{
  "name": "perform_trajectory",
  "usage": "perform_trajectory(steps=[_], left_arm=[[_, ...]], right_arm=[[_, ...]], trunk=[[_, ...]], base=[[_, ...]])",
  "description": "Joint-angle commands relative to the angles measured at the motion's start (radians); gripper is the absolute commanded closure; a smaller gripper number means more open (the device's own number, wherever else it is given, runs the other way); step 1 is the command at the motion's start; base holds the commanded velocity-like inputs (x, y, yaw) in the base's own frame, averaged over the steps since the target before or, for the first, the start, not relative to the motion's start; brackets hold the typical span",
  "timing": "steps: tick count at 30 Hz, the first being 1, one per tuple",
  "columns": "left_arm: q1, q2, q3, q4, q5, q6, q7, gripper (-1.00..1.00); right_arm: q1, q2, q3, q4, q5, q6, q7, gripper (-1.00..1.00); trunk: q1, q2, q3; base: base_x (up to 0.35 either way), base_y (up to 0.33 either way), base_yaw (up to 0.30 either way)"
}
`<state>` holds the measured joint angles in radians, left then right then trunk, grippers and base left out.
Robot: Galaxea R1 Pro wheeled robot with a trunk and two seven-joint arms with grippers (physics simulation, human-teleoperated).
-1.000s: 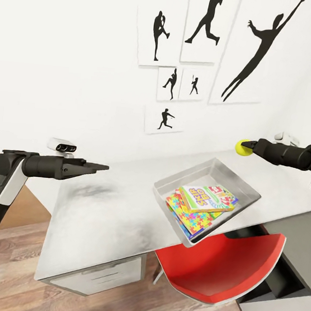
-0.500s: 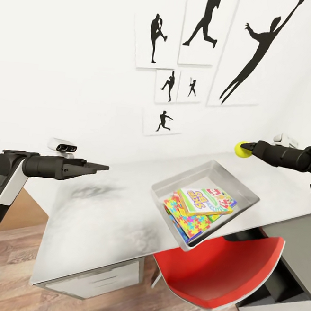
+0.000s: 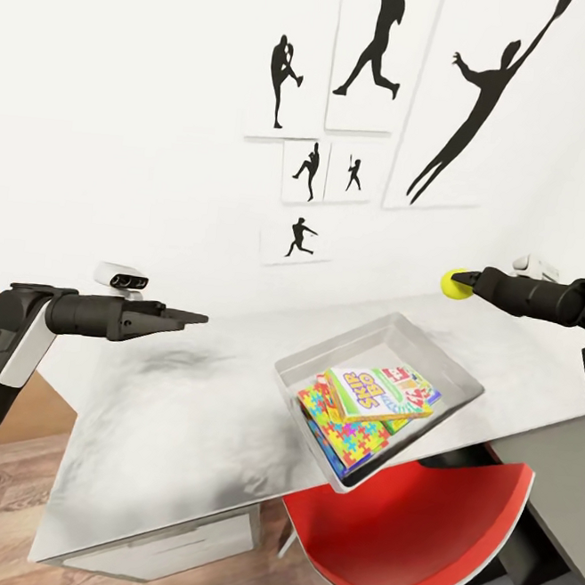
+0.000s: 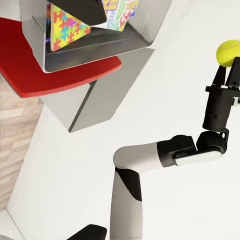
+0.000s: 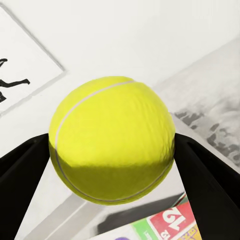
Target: Put all the toys in the child's room - the three board games (two on the bed and one on the table), the two jigsaw puzzles on the table, and the tennis ball on the table - inside the toy box on the table in the child's room.
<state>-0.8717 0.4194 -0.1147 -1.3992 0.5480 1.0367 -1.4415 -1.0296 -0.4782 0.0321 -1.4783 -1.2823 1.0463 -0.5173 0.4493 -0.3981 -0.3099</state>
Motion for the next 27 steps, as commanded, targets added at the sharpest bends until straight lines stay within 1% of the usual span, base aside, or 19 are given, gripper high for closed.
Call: perform_trajectory(steps=[1,6,19,27], left_arm=[[-0.001,0.001,-0.002,0.000,0.003,0.011,-0.002,-1.00],[-0.001,0.001,-0.002,0.000,0.002,0.011,-0.002,-1.00],[-0.001,0.002,-0.003,0.000,0.003,0.011,-0.002,-1.00],[-0.001,0.002,-0.004,0.000,0.003,0.011,-0.002,-1.00]], right_arm=[[-0.001,-0.001,0.002,-0.001,-0.009,0.001,-0.010,1.00],[-0.001,0.000,0.002,-0.001,-0.009,0.001,-0.009,1.00],[-0.001,0.000,0.002,-0.001,-0.009,0.001,-0.010,1.00],[-0.001,0.000,0.002,0.000,-0.009,0.001,-0.010,1.00]], trunk=[[0.001,-0.002,0.000],[0.001,-0.002,0.008],[0.001,-0.002,0.030],[0.001,-0.002,0.043]], base=[[0.002,-0.001,0.000],[0.039,-0.045,0.000],[0.123,-0.172,0.000],[0.011,-0.029,0.000]])
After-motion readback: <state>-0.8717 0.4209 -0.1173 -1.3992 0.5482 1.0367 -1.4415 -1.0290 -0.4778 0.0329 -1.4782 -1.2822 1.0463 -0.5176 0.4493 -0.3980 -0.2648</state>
